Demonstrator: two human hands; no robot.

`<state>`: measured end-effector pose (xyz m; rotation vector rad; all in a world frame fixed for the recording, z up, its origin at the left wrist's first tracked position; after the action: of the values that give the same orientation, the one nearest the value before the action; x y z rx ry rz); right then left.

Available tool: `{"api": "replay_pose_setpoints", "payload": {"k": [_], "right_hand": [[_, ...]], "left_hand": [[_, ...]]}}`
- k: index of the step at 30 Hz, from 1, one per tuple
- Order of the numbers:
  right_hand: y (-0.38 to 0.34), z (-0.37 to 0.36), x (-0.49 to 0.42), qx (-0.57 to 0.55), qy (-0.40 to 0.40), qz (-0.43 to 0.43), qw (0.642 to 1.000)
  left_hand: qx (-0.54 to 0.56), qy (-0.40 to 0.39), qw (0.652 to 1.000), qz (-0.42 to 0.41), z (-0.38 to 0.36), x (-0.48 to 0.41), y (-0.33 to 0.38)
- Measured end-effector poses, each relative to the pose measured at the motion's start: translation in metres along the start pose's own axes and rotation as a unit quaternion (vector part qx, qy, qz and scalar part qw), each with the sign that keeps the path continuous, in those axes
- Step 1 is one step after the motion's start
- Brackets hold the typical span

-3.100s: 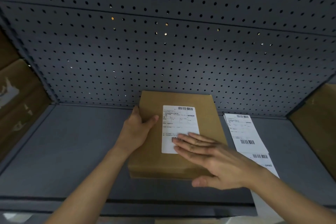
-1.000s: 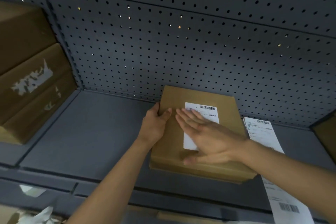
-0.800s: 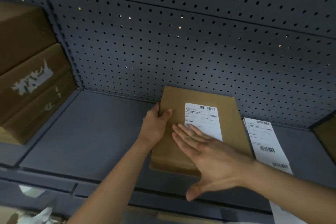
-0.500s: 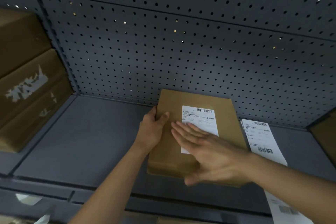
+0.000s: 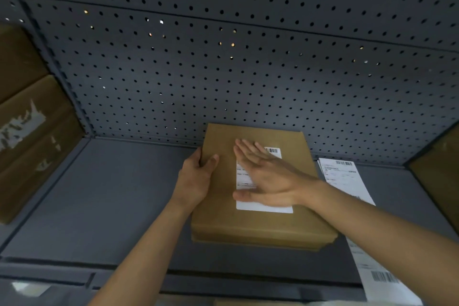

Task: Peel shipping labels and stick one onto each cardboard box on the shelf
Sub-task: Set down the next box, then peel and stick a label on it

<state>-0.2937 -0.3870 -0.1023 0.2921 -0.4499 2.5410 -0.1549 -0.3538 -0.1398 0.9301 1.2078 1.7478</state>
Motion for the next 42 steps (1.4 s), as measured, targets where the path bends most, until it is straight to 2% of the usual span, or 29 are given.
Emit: {"api": "replay_pose_setpoints", "payload": {"k": [5,9,20,26,31,34,37,42], "right_hand": [[-0.04,-0.025,0.061,0.023,0.002,0.052,0.998],[-0.04,-0.034,0.082,0.023,0.004,0.06,0.998],[0.036,0.001,0.028,-0.018,0.019,-0.052,0.998],[0.046,0.008,0.016,-0.002,0.047,-0.092,0.995],[0.045,0.014,0.025,-0.056,0.094,-0.124,0.986],[0.057,0.021,0.047,-0.139,0.165,-0.149,0.965],[0.073,0.019,0.081,-0.225,0.239,-0.186,0.926],[0.094,-0.003,0.135,-0.431,0.327,-0.24,0.806]], "left_hand": [[-0.005,0.003,1.0,0.004,0.0,0.0,0.0],[-0.008,-0.001,1.0,0.01,-0.001,0.0,-0.001],[-0.002,-0.008,1.0,0.024,-0.001,0.005,0.002],[-0.011,-0.01,0.999,0.03,0.001,0.006,0.004],[-0.027,-0.009,0.999,0.043,0.002,0.006,0.007],[-0.046,-0.01,0.997,0.056,0.003,0.007,0.008],[-0.049,0.002,0.997,0.068,0.01,0.01,0.011],[-0.069,0.018,0.996,0.05,0.024,0.033,0.017]]}}
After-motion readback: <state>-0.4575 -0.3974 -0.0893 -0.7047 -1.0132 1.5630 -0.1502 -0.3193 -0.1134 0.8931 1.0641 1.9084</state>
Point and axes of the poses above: each hand's wrist, its own x-axis away from the middle knuckle, its own z-axis out of the back of the hand, y = z × x, the point moved 10 cm from there along -x, towards the middle knuckle, and after that the axes turned 10 degrees about -x, right-handed, at the moved point
